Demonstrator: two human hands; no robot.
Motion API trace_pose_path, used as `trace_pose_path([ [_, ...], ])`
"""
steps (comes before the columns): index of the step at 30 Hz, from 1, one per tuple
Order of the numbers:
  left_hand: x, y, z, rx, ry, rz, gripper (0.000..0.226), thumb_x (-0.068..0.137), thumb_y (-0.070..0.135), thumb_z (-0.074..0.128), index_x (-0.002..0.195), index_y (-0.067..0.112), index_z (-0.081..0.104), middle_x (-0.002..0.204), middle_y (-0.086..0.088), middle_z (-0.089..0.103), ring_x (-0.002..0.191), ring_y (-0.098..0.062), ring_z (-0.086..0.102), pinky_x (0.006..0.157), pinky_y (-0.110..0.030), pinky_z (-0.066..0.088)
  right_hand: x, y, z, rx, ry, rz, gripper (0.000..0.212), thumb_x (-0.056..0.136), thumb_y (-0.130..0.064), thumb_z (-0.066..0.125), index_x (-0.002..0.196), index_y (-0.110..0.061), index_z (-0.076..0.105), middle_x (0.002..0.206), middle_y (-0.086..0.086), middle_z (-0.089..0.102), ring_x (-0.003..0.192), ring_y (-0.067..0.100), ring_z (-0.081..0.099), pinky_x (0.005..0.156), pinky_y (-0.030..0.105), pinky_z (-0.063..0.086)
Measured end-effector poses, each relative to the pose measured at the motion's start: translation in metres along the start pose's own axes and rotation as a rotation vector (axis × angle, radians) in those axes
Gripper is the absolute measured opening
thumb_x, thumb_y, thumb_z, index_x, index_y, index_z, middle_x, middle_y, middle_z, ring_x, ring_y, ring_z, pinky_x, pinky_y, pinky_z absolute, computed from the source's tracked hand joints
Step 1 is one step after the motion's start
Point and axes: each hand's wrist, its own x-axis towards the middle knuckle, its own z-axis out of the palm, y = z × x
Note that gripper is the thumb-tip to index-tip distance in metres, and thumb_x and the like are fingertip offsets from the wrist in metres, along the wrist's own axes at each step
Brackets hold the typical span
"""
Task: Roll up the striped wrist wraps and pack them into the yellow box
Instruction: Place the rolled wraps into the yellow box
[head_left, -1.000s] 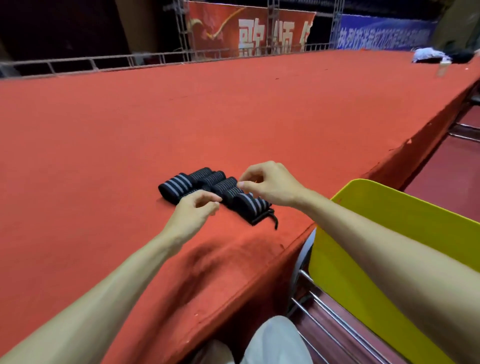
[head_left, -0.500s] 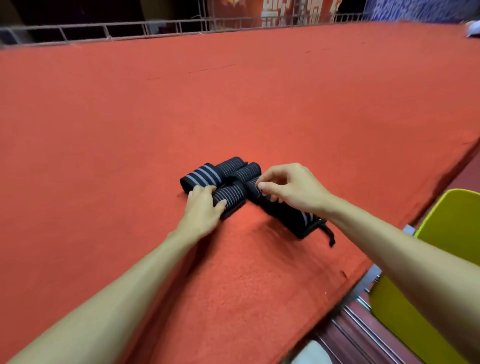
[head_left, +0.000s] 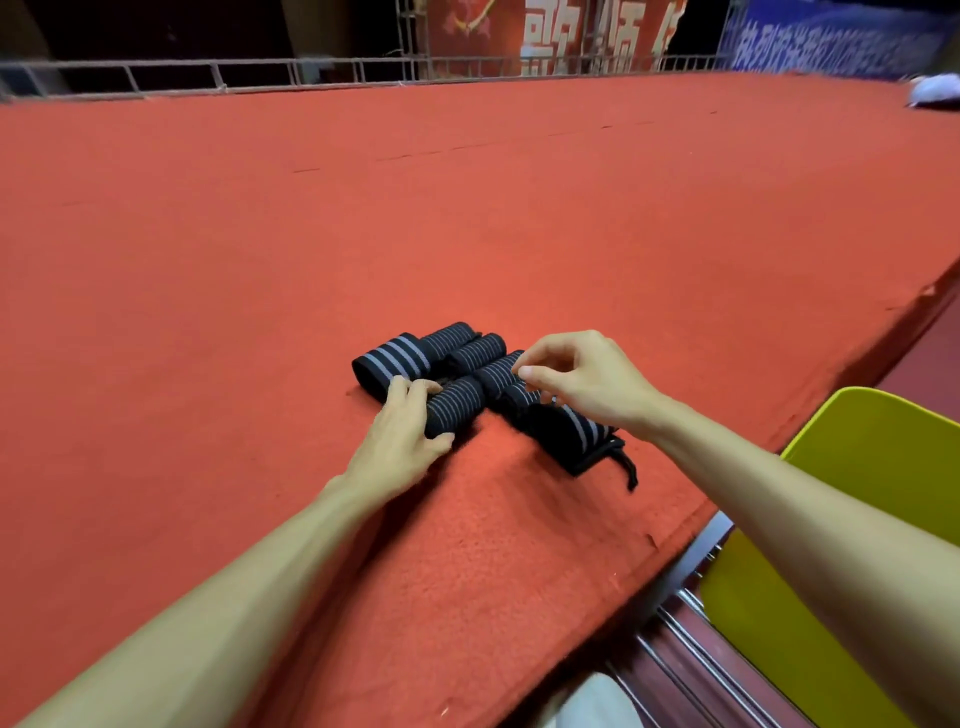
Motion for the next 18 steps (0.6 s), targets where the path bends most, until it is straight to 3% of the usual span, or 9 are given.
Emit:
trace_pose_path([
  [5,-0.036,-0.014,-0.045,-0.492,-0.017,-0.207,0.040,0.072,0.021,0.084,0.109,0.016,0.069,0.103,0.006,0.070,0.089,-0.002,0.064,0.085,-0.021,0.050,0.013,-0.009,0.031,-0.019,-0.091,-0.029,0.010,0.090,-0.016,0.065,0.086,-0.021,0.072,0.066,-0.011,0.067,0.061,0.001,0.061,0.064,0.020,0.048],
  [9,-0.055,-0.047,-0.062,-0.740,0.147,-0.408,0.028,0.080,0.013,0.076,0.106,0.010,0.067,0.104,-0.013,0.071,0.084,-0.018,0.065,0.084,-0.043,0.054,0.032,-0.017,0.066,-0.122,-0.165,-0.106,0.006,0.088,-0.021,0.067,0.083,-0.023,0.068,0.072,-0.013,0.067,0.069,-0.001,0.060,0.070,0.018,0.043],
  [10,-0.057,-0.053,-0.063,-0.773,0.195,-0.451,0.027,0.080,0.014,0.077,0.106,0.011,0.068,0.105,-0.014,0.070,0.083,-0.020,0.065,0.080,-0.045,0.056,0.038,-0.017,0.072,-0.153,-0.168,-0.121,0.005,0.088,-0.022,0.067,0.083,-0.023,0.066,0.073,-0.014,0.064,0.069,-0.001,0.058,0.069,0.019,0.041],
  [13,-0.058,-0.069,-0.062,-0.859,0.358,-0.542,0.016,0.081,0.021,0.076,0.095,0.019,0.068,0.094,-0.002,0.069,0.074,-0.011,0.065,0.062,-0.030,0.055,0.065,-0.016,0.094,-0.230,-0.151,-0.178,0.012,0.088,-0.023,0.067,0.085,-0.021,0.055,0.089,-0.003,0.057,0.078,0.007,0.053,0.072,0.022,0.035],
  [16,-0.058,-0.084,-0.053,-0.842,0.493,-0.595,0.015,0.077,0.031,0.077,0.085,0.023,0.068,0.084,0.005,0.067,0.081,-0.014,0.063,0.074,-0.037,0.053,0.093,-0.015,0.113,-0.287,-0.138,-0.180,0.007,0.096,-0.020,0.053,0.100,-0.016,0.049,0.105,0.009,0.049,0.100,0.021,0.046,0.088,0.033,0.037],
  [18,-0.062,-0.091,-0.043,-0.780,0.539,-0.599,0.019,0.073,0.032,0.077,0.088,0.025,0.068,0.086,0.008,0.068,0.083,-0.011,0.062,0.081,-0.039,0.052,0.111,-0.012,0.123,-0.389,-0.121,-0.204,0.021,0.100,-0.019,0.044,0.117,-0.009,0.048,0.118,0.017,0.050,0.111,0.033,0.046,0.097,0.042,0.036],
])
